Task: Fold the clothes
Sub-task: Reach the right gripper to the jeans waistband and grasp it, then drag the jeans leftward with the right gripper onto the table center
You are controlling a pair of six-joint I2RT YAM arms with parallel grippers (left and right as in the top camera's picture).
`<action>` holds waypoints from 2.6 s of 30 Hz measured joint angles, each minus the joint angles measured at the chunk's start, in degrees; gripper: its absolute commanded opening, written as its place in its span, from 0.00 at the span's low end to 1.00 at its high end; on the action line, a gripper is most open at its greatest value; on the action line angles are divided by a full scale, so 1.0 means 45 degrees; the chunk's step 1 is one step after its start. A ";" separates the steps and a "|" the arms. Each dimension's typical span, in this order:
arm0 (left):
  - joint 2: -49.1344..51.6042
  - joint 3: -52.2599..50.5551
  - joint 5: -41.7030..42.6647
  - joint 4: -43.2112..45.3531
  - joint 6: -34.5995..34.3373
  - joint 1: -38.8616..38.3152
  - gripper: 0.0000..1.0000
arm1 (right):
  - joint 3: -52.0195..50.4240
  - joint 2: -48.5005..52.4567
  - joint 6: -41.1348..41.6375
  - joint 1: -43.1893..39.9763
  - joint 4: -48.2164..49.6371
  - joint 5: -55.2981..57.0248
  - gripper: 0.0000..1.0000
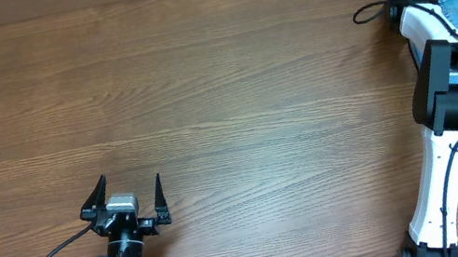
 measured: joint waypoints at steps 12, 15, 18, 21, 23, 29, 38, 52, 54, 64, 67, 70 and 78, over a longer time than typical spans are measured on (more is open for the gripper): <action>0.0000 0.0000 0.0000 0.0000 0.0005 0.0000 1.00 | 0.0661 0.0005 0.1375 0.0257 -0.0622 -0.0447 0.59; 0.0000 0.0000 0.0000 0.0000 0.0000 0.0000 1.00 | 0.0763 0.0005 0.1530 0.0180 -0.0797 -0.0544 0.57; 0.0000 0.0000 0.0000 0.0000 0.0000 0.0000 1.00 | 0.0787 0.0005 0.1632 0.0121 -0.0928 -0.0690 0.56; 0.0000 0.0000 0.0000 0.0000 0.0000 0.0000 1.00 | 0.0831 0.0005 0.1671 0.0117 -0.1069 -0.0743 0.50; 0.0000 0.0000 0.0000 0.0000 0.0000 0.0000 1.00 | 0.0855 0.0005 0.1734 0.0083 -0.1151 -0.0772 0.40; 0.0000 0.0000 0.0000 0.0000 0.0000 0.0000 1.00 | 0.0913 0.0005 0.1744 -0.0044 -0.1355 -0.0763 0.15; 0.0000 0.0000 0.0000 0.0000 0.0000 0.0000 1.00 | 0.1001 0.0000 0.1812 -0.0092 -0.1627 -0.0767 0.04; 0.0000 0.0000 0.0000 0.0000 0.0000 0.0000 1.00 | 0.0996 -0.1962 0.2297 -0.0087 -0.3007 -0.1064 0.04; 0.0000 0.0000 0.0000 0.0000 0.0000 0.0000 1.00 | 0.0996 -0.2390 0.2297 -0.0058 -0.3254 -0.1039 0.04; 0.0000 0.0000 0.0000 0.0000 0.0000 0.0000 1.00 | 0.0957 -0.2900 0.2132 0.1394 -0.4221 -0.1200 0.04; 0.0000 0.0000 0.0000 0.0000 0.0000 0.0000 1.00 | 0.0947 -0.2900 0.2030 0.2535 -0.4323 -0.1511 0.04; 0.0000 0.0000 0.0000 0.0000 0.0000 0.0000 1.00 | 0.0947 -0.2900 0.2001 0.3866 -0.4381 -0.2200 0.04; 0.0000 0.0000 0.0000 0.0000 0.0000 0.0000 1.00 | 0.0947 -0.2900 0.3759 0.7252 -0.4172 -0.5882 0.04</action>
